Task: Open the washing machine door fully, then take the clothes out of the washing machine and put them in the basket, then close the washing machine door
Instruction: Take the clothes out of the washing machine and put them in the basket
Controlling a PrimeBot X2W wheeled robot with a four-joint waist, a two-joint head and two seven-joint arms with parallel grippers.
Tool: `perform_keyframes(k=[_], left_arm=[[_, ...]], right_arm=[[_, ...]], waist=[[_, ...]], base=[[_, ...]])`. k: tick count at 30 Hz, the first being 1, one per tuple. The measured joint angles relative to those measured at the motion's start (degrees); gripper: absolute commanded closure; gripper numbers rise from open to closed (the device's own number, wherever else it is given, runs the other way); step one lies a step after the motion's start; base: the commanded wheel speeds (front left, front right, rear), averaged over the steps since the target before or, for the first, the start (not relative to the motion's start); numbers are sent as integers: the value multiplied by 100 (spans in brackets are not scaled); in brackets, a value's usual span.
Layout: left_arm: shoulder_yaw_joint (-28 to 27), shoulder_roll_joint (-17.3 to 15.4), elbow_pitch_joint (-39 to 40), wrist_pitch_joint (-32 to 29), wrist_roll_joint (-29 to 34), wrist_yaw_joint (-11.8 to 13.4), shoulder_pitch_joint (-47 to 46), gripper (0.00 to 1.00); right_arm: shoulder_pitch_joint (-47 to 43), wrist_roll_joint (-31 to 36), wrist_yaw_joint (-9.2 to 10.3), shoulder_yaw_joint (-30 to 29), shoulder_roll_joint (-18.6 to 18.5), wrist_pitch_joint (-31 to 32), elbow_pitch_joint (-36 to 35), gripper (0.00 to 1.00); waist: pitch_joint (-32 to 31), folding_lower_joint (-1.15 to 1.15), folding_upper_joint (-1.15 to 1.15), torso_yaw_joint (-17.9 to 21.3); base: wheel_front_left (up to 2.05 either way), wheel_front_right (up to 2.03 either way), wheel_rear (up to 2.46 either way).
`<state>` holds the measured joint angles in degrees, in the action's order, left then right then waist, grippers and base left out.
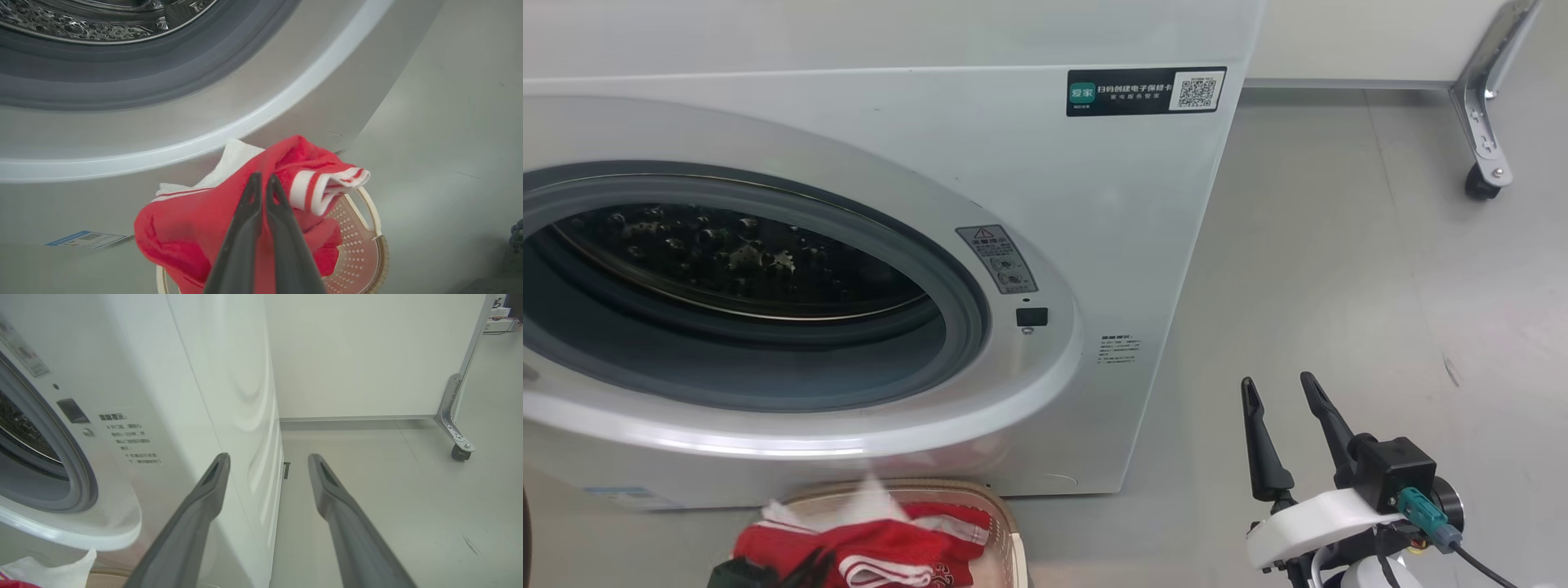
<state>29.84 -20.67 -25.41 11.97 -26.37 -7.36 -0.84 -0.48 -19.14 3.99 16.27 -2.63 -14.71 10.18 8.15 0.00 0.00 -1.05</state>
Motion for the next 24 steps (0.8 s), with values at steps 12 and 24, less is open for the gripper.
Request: perform_keyframes(k=[12, 24], left_arm=[[461, 59, -531, -276, -164, 0, -548, 100], [575, 364, -1295, -468, -432, 0, -958, 100]], right_arm=[[181, 10, 2, 127, 0, 0, -30, 0], [356, 10, 21, 242, -4, 0, -90, 0]], waist=[[316, 0, 0, 283], [586, 0, 0, 535]], base=[[0, 0, 0], [0, 0, 0]])
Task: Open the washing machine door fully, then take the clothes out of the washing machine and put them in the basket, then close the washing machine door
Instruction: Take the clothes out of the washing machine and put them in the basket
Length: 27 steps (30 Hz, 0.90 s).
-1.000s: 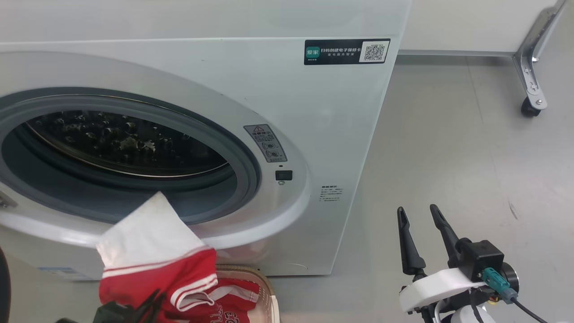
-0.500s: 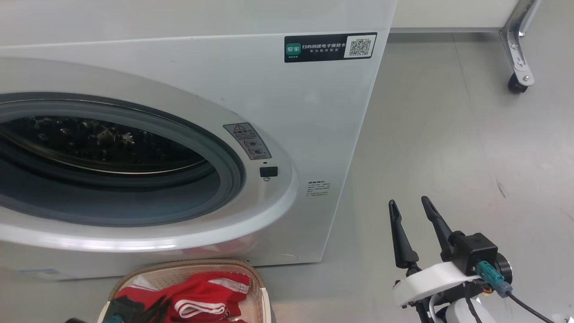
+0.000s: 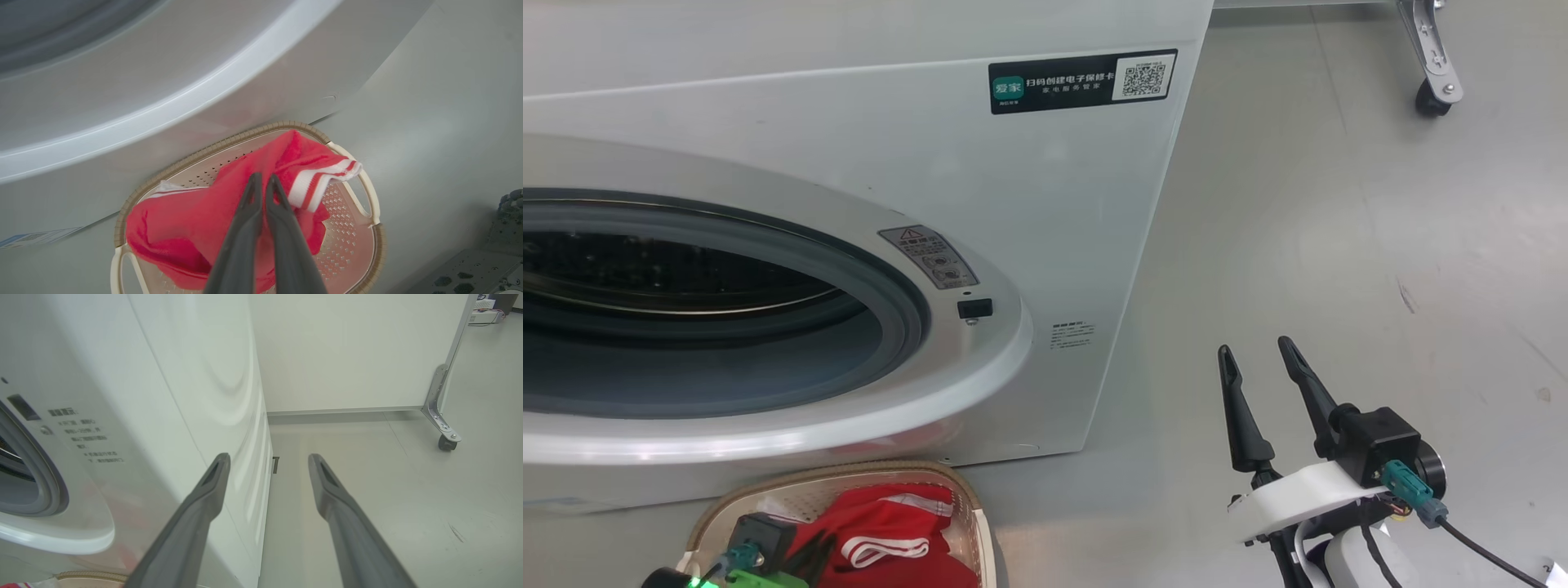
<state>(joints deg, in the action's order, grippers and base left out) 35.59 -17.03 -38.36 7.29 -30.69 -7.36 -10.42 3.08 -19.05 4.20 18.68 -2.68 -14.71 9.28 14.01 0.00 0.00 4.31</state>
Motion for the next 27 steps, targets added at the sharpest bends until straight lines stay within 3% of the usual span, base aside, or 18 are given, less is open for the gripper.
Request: perform_keyframes(k=[15, 16, 17, 18, 27], left_arm=[[111, 157, -900, -15, -129, 0, -369, 100], [140, 179, -937, -16, -174, 0, -369, 77], [145, 202, -972, -16, -212, 0, -371, 8], [143, 216, -1011, -13, -219, 0, -378, 0], [163, 280, -1257, 121, -267, -1, -622, 0]], right_arm=[[41, 0, 101, -4, -1, 0, -35, 0], [43, 0, 101, -5, -1, 0, -35, 0], [48, 0, 102, -8, -1, 0, -35, 0], [53, 0, 108, -12, -1, 0, -35, 0], [57, 0, 145, -14, -1, 0, -32, 0]], waist=[[203, 0, 0, 142], [202, 0, 0, 141], [201, 0, 0, 139], [199, 0, 0, 136], [155, 0, 0, 78]], base=[[0, 0, 0], [0, 0, 0], [0, 0, 0], [0, 0, 0], [0, 0, 0]])
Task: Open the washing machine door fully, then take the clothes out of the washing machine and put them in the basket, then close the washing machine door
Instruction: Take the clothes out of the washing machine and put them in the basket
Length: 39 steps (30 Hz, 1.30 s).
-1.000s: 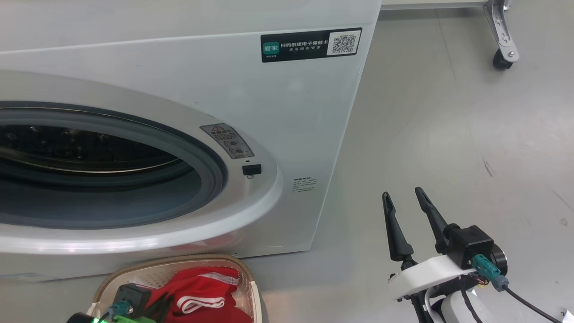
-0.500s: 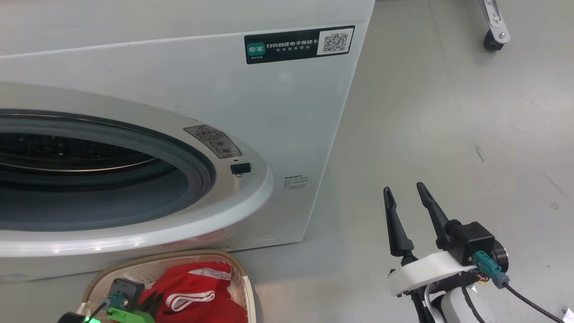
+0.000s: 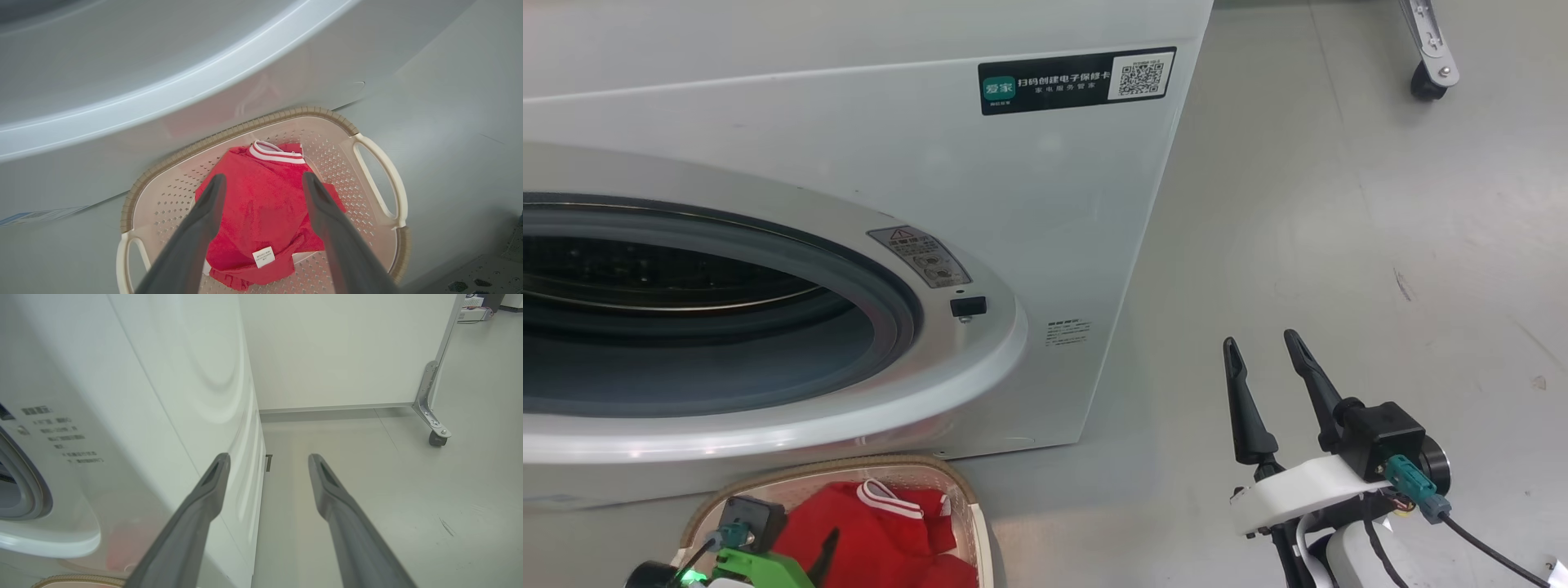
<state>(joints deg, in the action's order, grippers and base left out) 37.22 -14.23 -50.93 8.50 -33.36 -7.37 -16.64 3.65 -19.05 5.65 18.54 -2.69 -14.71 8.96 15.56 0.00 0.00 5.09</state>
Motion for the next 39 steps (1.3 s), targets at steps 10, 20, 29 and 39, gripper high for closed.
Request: perform_keyframes(k=[10, 20, 29, 39], left_arm=[[69, 11, -57, 318, 26, 0, -277, 0], [112, -127, 147, 520, 45, 0, -281, 0], [-230, -314, 537, 577, -44, 0, -268, 0], [-1124, -430, 1816, 577, -43, 172, -266, 0]], right_arm=[[-1, 1, 7, -76, -1, 0, 51, 0], [-58, 2, 7, -179, 1, -1, 120, 0], [-209, -1, -5, -266, 2, 0, 163, 0], [-305, 0, -55, -420, 4, 0, 154, 0]], waist=[[-130, 0, 0, -119], [-410, 0, 0, -302], [-694, 0, 0, -491], [-874, 0, 0, -741]], base=[[0, 0, 0], [0, 0, 0], [0, 0, 0], [0, 0, 0]])
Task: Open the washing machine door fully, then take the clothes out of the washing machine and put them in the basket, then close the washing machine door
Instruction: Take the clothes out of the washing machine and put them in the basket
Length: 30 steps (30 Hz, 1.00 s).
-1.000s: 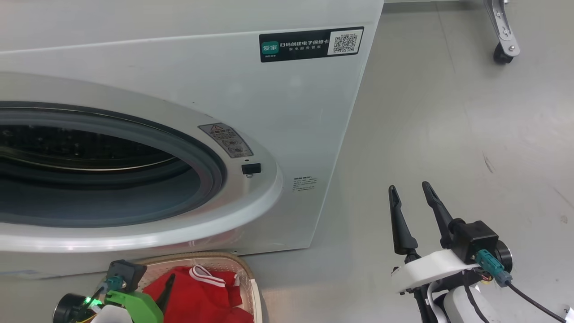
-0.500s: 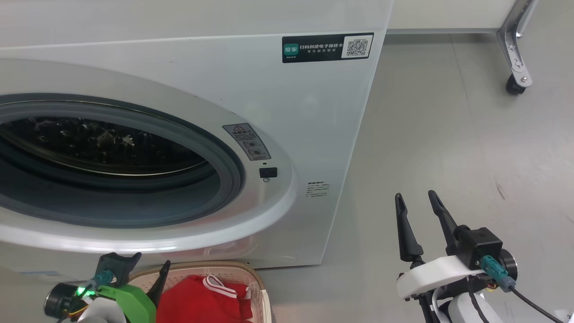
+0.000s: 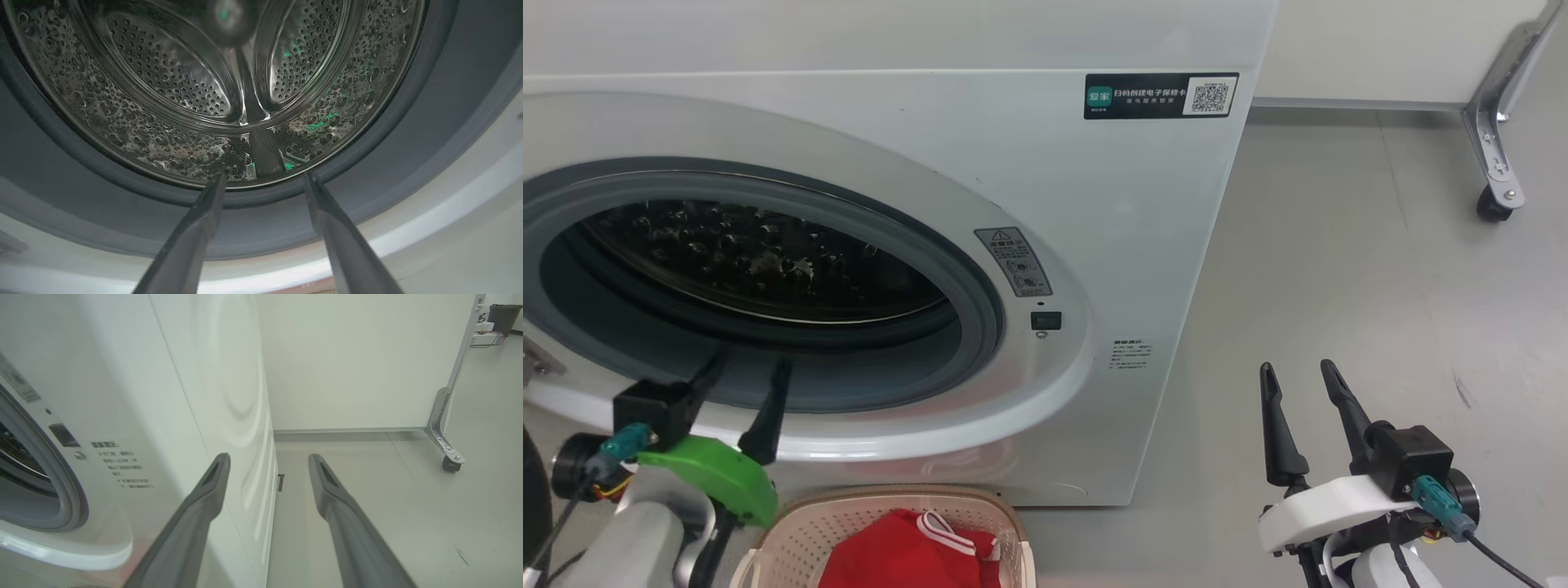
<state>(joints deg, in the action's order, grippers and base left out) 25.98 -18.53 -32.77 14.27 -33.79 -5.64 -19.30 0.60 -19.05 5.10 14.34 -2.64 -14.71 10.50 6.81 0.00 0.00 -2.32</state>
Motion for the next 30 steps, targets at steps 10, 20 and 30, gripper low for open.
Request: perform_keyframes(k=[10, 20, 30], left_arm=[[-748, -11, 1063, 12, 121, 131, 628, 0], [-1024, 216, 1561, 16, 376, 132, 1363, 0], [-1423, 372, 2046, 18, 691, 132, 1735, 0]], right_arm=[[-4, 58, -60, -52, 3, 0, -49, 0], [-97, 98, -102, -110, 2, 0, -82, 0], [-143, 85, -118, -122, 3, 0, -120, 0]], waist=[[-116, 0, 0, -94], [-166, 0, 0, -74], [-198, 0, 0, -19]], base=[[0, 0, 0], [0, 0, 0], [0, 0, 0]])
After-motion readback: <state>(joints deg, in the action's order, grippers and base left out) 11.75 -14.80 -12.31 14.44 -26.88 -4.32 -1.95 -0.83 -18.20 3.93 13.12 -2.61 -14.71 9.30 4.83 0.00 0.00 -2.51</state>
